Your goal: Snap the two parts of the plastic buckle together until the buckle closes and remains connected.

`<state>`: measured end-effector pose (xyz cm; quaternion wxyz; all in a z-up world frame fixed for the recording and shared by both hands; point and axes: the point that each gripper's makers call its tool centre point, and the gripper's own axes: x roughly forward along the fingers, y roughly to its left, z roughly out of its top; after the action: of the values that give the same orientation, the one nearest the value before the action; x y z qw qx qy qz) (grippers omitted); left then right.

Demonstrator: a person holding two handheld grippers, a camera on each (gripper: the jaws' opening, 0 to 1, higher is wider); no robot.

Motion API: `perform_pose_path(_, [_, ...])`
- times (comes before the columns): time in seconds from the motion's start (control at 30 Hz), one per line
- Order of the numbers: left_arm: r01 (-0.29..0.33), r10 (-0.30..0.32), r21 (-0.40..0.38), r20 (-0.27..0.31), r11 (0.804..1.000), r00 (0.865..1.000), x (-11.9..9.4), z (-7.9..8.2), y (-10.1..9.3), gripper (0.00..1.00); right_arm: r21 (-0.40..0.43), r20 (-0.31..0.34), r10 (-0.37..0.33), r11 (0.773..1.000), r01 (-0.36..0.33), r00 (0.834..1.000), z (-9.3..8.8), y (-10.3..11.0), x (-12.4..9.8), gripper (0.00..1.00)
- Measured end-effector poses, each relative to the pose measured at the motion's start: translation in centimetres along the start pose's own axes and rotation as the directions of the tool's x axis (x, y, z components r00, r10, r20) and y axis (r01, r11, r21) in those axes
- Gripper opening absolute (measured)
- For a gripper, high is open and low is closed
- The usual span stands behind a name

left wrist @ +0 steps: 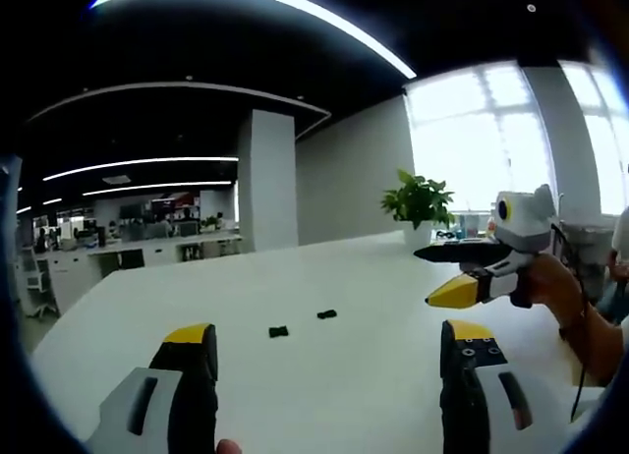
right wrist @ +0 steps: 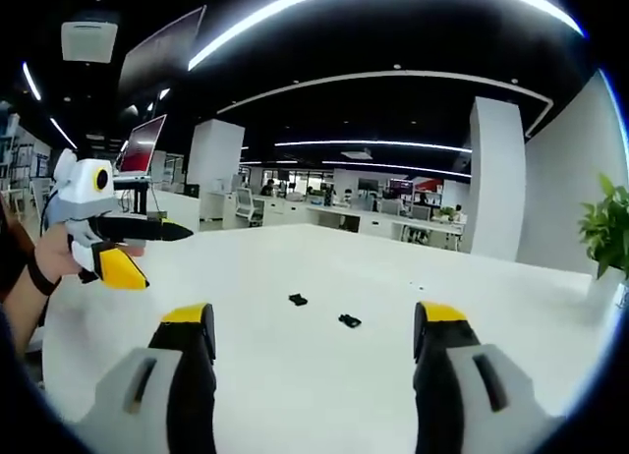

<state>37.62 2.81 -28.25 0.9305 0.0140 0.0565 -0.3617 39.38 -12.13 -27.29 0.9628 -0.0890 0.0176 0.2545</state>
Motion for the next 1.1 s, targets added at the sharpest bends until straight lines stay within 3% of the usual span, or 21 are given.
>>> perform_pose_path(0.53, [-0.001, 0.000, -0.013, -0.014, 1.000, 1.000, 0.9, -0.5, 0.8, 0.95, 0.042, 0.010, 0.014, 0.999, -0.014, 1.000, 0.2, -0.3, 1.3, 0.82])
perform_pose_path(1.1, [0.005, -0.005, -0.020, -0.019, 1.000, 1.000, 2.0, -0.3, 1.3, 0.95, 0.013, 0.018, -0.007, 1.000, 0.007, 1.000, 1.1, -1.1, 1.9, 0.82])
